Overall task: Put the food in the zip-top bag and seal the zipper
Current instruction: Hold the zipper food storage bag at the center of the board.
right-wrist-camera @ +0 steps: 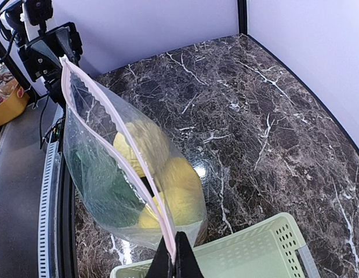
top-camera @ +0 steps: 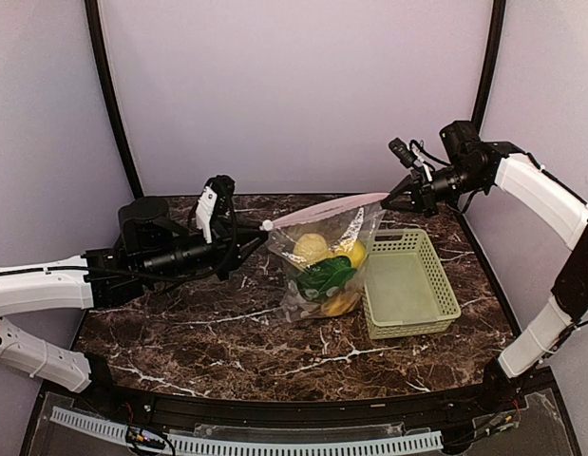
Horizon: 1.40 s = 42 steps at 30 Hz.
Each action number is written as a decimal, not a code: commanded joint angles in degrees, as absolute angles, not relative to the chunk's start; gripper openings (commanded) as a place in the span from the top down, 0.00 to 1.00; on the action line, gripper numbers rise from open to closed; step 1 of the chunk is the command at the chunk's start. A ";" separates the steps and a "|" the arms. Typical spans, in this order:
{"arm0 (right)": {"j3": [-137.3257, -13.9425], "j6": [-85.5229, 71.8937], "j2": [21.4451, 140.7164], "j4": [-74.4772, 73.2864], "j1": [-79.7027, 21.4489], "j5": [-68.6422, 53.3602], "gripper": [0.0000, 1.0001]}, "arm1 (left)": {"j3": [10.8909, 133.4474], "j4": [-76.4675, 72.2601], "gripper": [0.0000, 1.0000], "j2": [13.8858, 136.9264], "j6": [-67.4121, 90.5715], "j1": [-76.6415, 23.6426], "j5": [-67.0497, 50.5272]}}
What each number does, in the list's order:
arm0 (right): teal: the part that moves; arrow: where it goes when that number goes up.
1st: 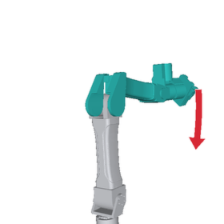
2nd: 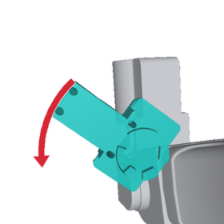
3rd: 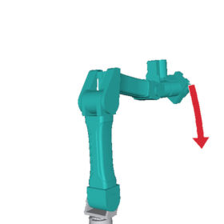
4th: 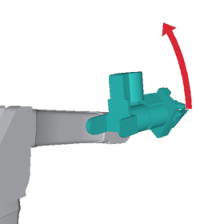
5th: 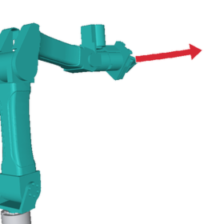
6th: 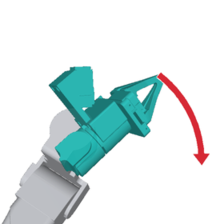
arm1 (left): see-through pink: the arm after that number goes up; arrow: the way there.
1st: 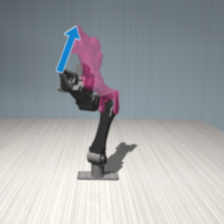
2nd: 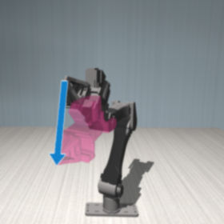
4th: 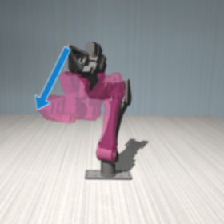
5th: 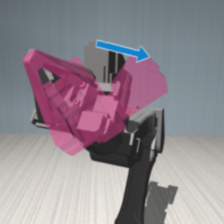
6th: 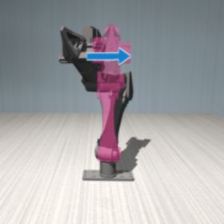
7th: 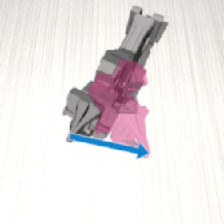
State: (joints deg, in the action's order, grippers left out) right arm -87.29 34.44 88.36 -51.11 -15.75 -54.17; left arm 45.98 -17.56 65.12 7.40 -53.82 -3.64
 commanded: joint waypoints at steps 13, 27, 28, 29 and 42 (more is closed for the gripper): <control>-96.15 38.76 89.58 -62.05 -16.93 -53.68 0.63 | 47.16 -19.41 0.99 66.39 4.51 -53.71 -5.20; -118.38 37.56 101.57 -69.36 -42.66 -39.44 0.45 | 50.60 -16.93 0.99 66.75 -1.77 -54.48 -12.41; -119.02 37.35 102.28 -69.04 -43.73 -39.03 0.45 | 50.75 -16.68 0.99 66.68 -2.22 -54.78 -12.68; -119.30 37.14 102.67 -68.59 -44.75 -38.60 0.45 | 50.82 -16.34 0.99 66.65 -2.43 -54.89 -12.76; -123.49 37.03 107.20 -67.63 -50.85 -37.19 0.56 | 50.93 -15.94 0.99 66.89 -3.76 -55.38 -14.15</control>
